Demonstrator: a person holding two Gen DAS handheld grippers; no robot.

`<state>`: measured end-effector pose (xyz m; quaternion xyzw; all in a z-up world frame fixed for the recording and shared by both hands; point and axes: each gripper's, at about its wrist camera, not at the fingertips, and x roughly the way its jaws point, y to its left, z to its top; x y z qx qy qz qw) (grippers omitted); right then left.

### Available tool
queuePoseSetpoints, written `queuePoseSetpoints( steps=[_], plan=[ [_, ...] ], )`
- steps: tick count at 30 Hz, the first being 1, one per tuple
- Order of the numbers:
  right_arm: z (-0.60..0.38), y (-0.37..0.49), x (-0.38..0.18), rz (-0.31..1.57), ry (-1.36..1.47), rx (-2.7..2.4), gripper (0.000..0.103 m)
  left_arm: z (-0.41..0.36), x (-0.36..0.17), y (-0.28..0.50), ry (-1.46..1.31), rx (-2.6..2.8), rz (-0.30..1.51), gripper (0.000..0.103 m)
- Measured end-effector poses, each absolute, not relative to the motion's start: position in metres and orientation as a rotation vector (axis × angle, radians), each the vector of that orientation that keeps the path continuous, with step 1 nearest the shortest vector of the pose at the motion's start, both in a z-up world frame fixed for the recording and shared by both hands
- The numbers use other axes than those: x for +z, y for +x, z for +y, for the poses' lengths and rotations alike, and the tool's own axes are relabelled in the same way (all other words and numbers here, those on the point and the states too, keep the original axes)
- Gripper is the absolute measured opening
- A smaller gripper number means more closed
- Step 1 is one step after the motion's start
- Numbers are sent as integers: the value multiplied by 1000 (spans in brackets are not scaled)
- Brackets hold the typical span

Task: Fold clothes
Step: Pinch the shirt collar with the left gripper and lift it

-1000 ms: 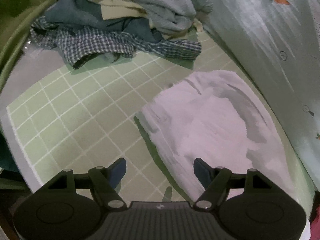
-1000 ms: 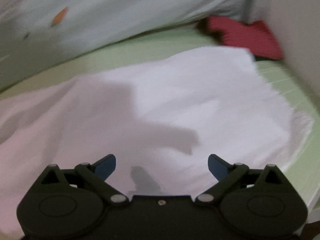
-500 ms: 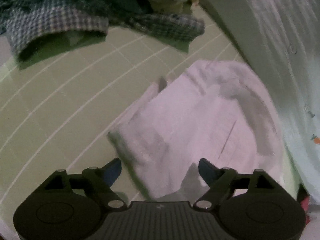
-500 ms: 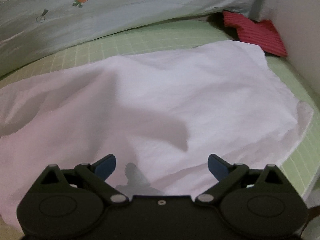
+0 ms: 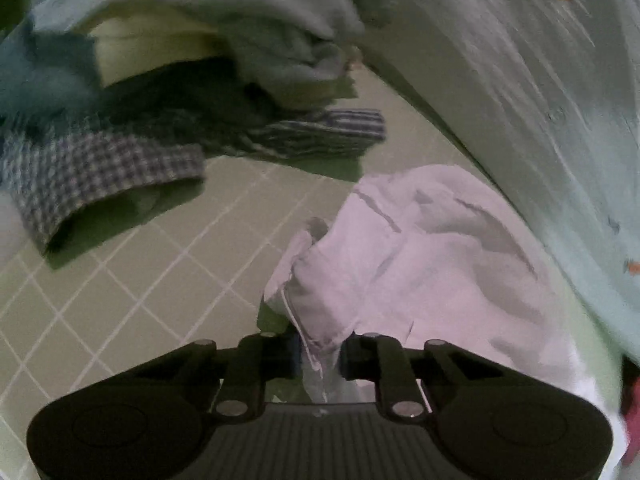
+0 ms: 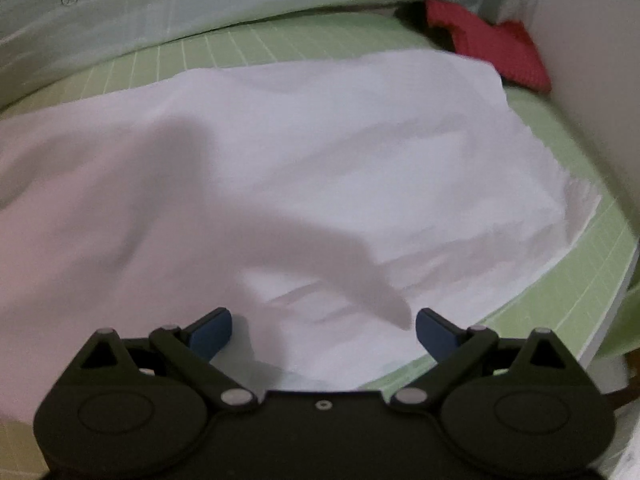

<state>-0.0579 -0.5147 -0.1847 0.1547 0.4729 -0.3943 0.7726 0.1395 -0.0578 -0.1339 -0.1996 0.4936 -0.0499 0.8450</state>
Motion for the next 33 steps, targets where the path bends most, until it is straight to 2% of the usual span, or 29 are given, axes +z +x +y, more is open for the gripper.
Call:
queuePoseSetpoints(
  steps=[8, 16, 20, 25, 29, 33],
  plan=[
    [-555, -93, -168, 885, 455, -920, 100, -111, -65, 116, -283, -242, 850, 17],
    [-613, -125, -155, 806, 504, -914, 100, -237, -19, 80, -208, -429, 733, 16],
    [-639, -142, -154, 819, 502, -877, 100, -310, -30, 49, -173, -510, 777, 16],
    [-669, -165, -157, 865, 455, -807, 100, -389, -87, 16, -132, -489, 963, 17],
    [-694, -183, -157, 897, 398, -762, 100, -418, -126, 5, -103, -383, 1069, 21],
    [-720, -195, -154, 922, 375, -767, 100, -432, -121, 0, -85, -337, 1047, 32]
  ],
)
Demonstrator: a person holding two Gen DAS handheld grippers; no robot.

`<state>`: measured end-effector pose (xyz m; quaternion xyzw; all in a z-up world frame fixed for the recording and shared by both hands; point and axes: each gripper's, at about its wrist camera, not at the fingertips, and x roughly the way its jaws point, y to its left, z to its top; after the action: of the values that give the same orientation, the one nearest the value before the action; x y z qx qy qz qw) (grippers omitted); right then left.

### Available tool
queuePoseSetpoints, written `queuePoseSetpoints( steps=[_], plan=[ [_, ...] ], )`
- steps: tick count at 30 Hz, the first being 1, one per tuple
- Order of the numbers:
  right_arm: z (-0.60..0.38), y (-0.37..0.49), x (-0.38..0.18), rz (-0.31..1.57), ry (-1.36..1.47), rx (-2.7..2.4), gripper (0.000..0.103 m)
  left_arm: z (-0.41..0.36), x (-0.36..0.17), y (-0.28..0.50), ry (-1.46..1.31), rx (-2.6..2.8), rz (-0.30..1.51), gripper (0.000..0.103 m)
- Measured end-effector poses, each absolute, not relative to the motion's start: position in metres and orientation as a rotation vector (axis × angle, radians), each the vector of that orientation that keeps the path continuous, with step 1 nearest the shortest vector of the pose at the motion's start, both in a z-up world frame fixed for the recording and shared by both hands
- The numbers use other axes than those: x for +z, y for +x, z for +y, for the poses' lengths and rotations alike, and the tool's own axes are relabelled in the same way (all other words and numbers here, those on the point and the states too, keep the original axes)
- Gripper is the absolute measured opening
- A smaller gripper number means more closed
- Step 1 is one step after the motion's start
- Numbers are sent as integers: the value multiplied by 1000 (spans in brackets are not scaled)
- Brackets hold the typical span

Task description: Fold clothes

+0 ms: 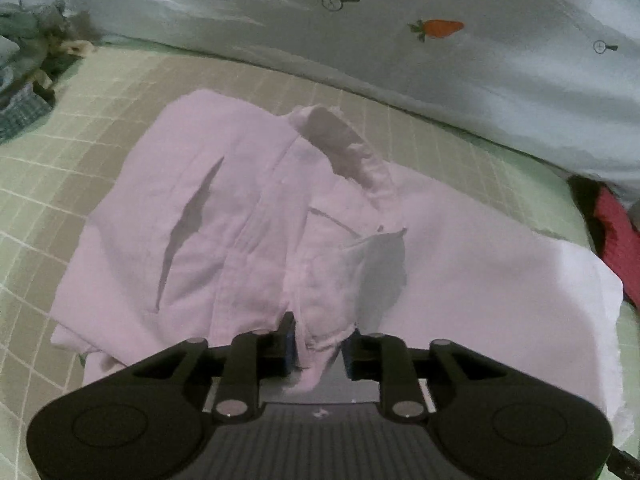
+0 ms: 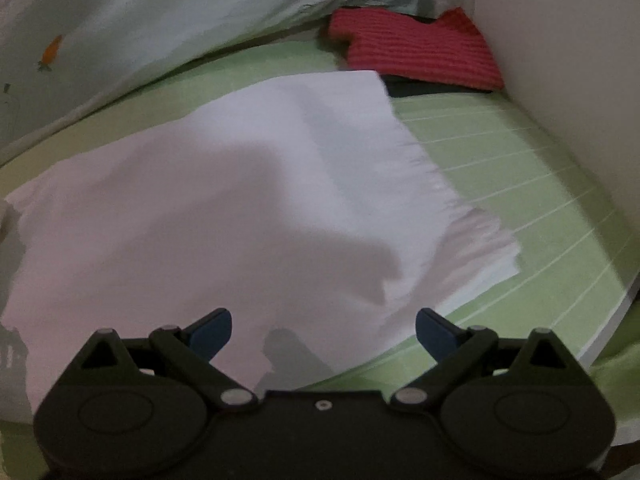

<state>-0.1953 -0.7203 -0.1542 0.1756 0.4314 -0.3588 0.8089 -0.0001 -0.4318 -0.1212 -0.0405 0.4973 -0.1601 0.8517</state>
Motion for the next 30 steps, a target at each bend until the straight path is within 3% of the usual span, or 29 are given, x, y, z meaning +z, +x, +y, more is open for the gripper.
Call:
queuePoseSetpoints(
  steps=[4, 8, 13, 30],
  plan=[
    [-732, -196, -135, 931, 385, -754, 100, -439, -102, -5, -138, -398, 1031, 65],
    [-735, -180, -127, 875, 312, -650, 101, -452, -81, -20, -56, -402, 947, 79],
    [-762, -161, -145, 761, 243, -656, 102, -457, -79, -29, -63, -417, 912, 87],
    [-844, -202, -201, 803, 330, -835, 103, -449, -68, -50, 37, -324, 859, 87]
  ],
)
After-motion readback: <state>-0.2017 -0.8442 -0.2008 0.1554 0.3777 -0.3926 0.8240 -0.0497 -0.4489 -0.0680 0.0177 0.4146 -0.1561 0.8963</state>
